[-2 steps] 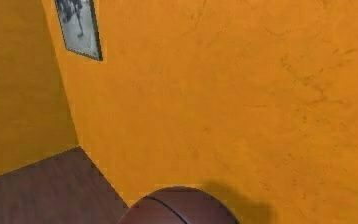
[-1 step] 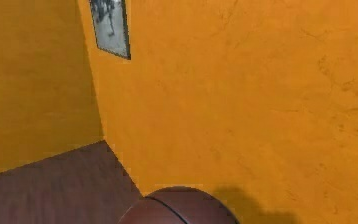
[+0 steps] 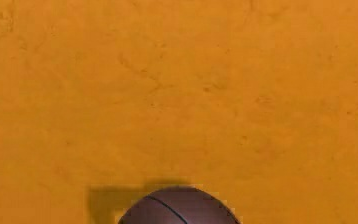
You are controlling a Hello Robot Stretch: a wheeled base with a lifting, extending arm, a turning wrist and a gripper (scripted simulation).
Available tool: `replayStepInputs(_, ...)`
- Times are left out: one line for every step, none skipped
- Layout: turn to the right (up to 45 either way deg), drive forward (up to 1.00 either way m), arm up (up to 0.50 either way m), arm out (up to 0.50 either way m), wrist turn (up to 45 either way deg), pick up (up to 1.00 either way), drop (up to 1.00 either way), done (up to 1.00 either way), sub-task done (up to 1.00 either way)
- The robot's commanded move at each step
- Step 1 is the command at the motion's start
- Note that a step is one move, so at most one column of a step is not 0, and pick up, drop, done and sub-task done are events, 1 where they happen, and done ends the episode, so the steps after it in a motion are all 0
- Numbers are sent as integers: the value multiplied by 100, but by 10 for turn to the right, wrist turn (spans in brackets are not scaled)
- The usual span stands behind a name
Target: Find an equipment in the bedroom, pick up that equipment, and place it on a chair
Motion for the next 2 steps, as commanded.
replayStepInputs(450,0,0,0,0,0,0,0,0)
replayStepInputs(330,0,0,0,0,0,0,0,0)
